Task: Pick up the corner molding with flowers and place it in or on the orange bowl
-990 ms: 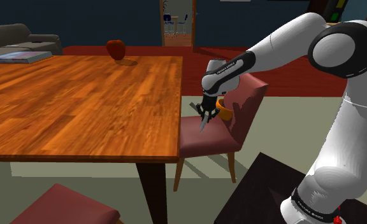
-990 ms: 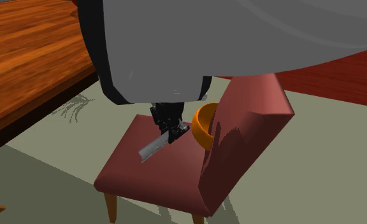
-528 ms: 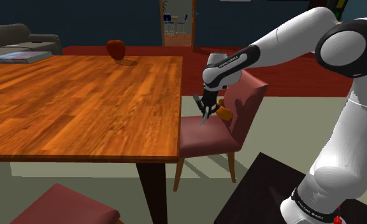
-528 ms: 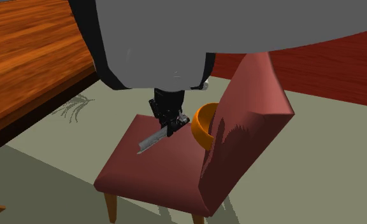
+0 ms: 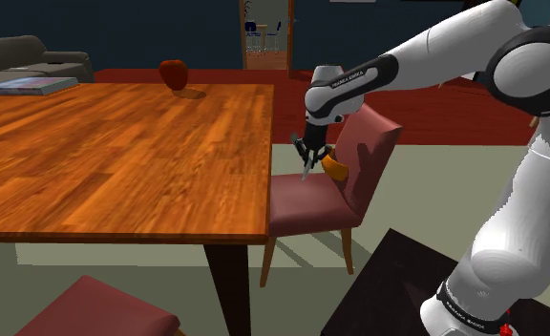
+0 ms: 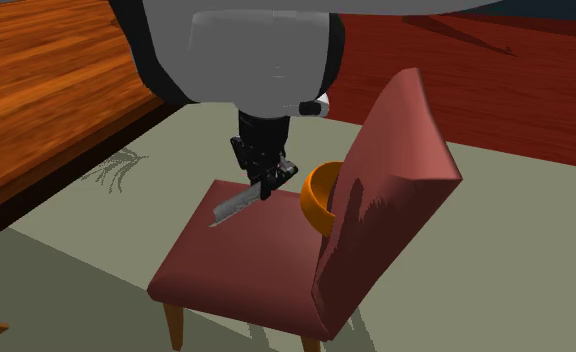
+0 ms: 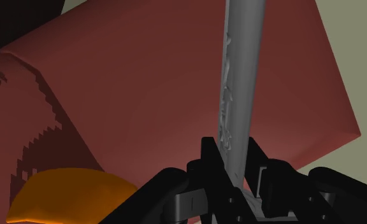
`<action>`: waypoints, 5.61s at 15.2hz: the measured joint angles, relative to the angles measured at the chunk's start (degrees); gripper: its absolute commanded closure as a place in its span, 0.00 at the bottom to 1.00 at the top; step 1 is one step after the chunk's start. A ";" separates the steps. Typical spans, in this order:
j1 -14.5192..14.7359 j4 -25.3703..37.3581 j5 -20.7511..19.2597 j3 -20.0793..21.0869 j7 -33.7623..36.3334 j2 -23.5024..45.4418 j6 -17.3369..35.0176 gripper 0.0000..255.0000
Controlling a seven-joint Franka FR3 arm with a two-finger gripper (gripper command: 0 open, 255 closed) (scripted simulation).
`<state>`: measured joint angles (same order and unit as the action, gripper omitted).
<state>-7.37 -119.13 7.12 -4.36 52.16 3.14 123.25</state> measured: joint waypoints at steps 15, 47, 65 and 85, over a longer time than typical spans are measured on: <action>-0.05 7.69 -1.02 -0.08 1.50 -3.74 -11.33 1.00; -13.09 3.11 21.52 -3.75 -15.72 -10.61 -12.78 0.00; -12.89 -1.70 22.15 -2.72 -16.37 -13.13 -8.23 1.00; -12.33 0.50 -15.22 6.08 11.18 -3.00 10.49 0.00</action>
<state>-19.70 -118.63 -8.10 1.72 63.34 0.15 133.74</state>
